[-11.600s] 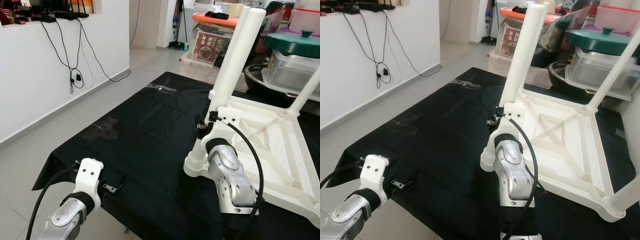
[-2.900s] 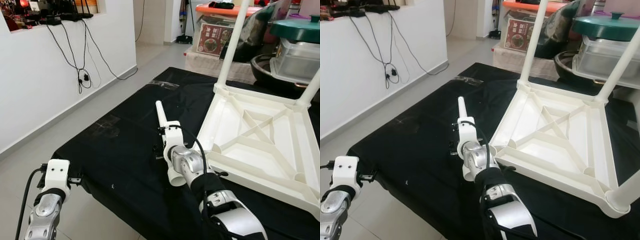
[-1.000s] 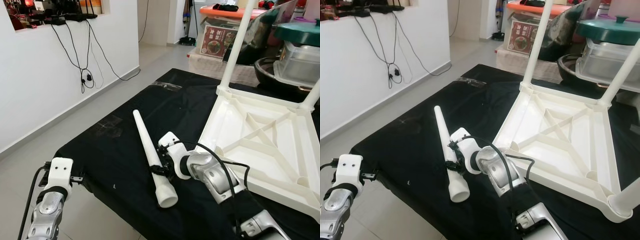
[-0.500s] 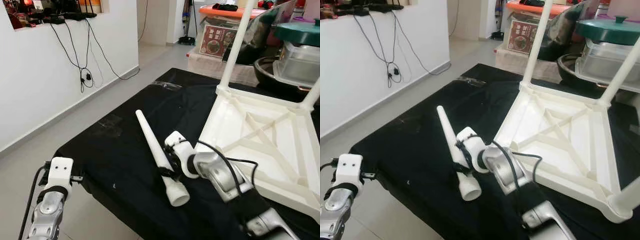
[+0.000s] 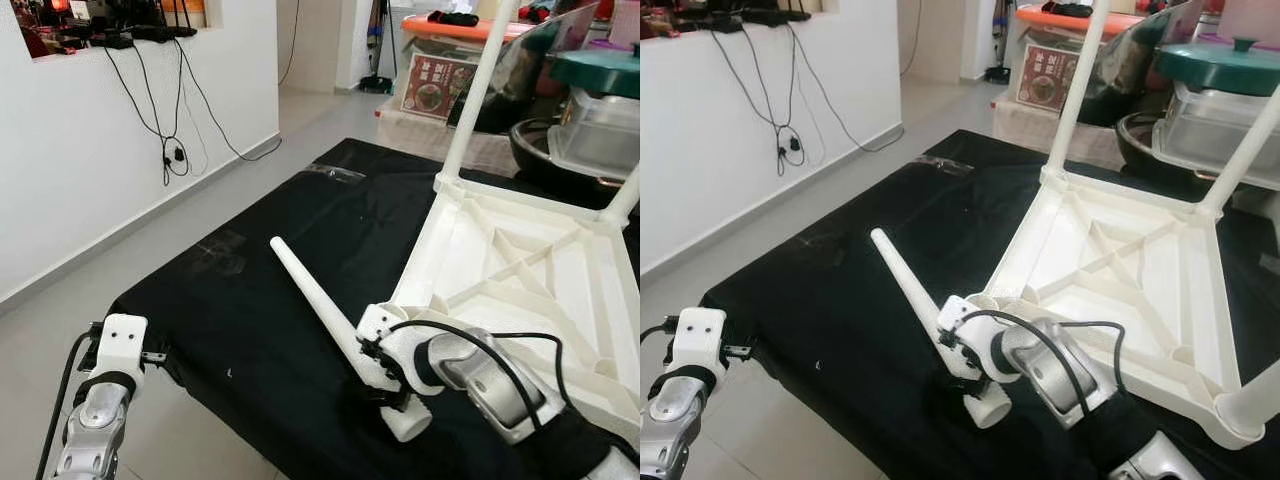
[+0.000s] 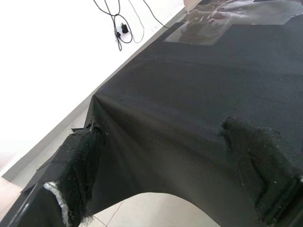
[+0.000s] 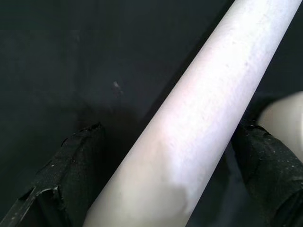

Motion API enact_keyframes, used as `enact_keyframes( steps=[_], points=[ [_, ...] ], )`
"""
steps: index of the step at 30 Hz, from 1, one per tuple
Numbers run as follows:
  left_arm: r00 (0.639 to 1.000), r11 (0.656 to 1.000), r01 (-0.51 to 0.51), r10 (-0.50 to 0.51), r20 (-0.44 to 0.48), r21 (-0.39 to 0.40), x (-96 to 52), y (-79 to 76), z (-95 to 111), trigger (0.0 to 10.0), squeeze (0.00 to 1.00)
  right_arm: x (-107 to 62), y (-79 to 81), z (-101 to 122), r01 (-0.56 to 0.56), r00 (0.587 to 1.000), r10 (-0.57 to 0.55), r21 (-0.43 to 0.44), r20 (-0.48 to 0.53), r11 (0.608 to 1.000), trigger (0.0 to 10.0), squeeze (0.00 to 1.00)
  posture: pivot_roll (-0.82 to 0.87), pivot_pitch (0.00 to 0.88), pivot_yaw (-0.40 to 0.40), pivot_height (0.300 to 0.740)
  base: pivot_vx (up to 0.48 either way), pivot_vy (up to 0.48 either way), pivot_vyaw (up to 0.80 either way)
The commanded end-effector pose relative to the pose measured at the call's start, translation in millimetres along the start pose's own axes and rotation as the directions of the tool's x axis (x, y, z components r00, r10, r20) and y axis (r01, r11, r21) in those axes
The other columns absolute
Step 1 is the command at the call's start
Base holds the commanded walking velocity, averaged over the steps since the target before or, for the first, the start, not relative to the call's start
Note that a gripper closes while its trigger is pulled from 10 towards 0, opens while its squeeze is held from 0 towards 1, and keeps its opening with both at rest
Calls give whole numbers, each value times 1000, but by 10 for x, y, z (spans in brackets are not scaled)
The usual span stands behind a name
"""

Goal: Building children table

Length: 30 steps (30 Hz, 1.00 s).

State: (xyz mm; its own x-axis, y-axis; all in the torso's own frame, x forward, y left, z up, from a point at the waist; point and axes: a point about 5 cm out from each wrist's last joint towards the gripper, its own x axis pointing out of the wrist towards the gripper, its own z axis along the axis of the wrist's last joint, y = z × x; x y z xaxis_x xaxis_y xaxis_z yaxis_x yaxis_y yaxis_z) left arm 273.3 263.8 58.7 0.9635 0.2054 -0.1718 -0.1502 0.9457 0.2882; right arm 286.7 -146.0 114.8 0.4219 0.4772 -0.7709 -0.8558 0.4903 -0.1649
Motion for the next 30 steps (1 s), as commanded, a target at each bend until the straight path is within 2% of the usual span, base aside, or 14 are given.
enact_keyframes(
  steps=[1,2,3,6,7,17,23,26,27,28,29,30],
  points=[
    [986,999,34,-27,-166,38,-117,-55,-341,10000,0,51,30,-186,-11,997,13,22,-76,1000,10000,0,20,0,-93,740,0,0,0],
    [986,999,33,-26,-166,39,-116,-53,-341,10000,0,48,19,-215,-14,996,16,14,-85,1000,10000,0,20,0,-93,740,0,0,0],
    [986,999,32,-25,-166,41,-112,-51,-339,10000,0,40,14,-243,-25,995,25,2,-92,1000,3922,0,24,0,-96,740,0,0,0],
    [986,999,32,-24,-166,43,-109,-48,-338,10000,0,31,10,-272,-37,994,36,-11,-99,999,3922,0,24,0,-96,740,0,0,0],
    [986,999,30,-23,-165,45,-107,-42,-336,10000,0,23,3,-287,-40,994,39,-10,-101,999,0,0,31,0,-100,740,0,0,0],
    [986,998,24,-15,-166,53,-104,-6,-338,10000,0,30,7,-167,-71,997,70,-14,-23,997,0,0,37,0,-96,740,0,0,0],
    [986,998,24,-14,-164,58,-88,15,-324,10000,0,53,97,-53,-111,993,114,-76,37,991,0,0,44,0,-88,740,0,0,0],
    [987,998,22,-12,-158,61,-68,32,-299,10000,0,33,132,153,-104,983,116,-89,142,991,0,0,49,0,-83,740,0,0,0],
    [988,998,23,-13,-155,60,-67,35,-293,10000,0,-18,98,367,-85,958,94,-47,270,995,0,0,50,0,-80,740,0,0,0],
    [988,998,23,-14,-153,59,-67,36,-291,10000,0,-61,71,505,-78,932,78,-13,353,997,0,0,50,0,-79,740,0,0,0],
    [988,998,23,-14,-153,59,-67,36,-291,10000,0,-61,71,505,-78,932,78,-13,353,997,0,0,50,0,-79,740,0,0,0],
    [989,998,29,-21,-146,52,-71,30,-284,10000,0,-128,50,685,-88,890,61,40,452,995,0,0,53,0,-79,740,0,0,0]
  ],
)
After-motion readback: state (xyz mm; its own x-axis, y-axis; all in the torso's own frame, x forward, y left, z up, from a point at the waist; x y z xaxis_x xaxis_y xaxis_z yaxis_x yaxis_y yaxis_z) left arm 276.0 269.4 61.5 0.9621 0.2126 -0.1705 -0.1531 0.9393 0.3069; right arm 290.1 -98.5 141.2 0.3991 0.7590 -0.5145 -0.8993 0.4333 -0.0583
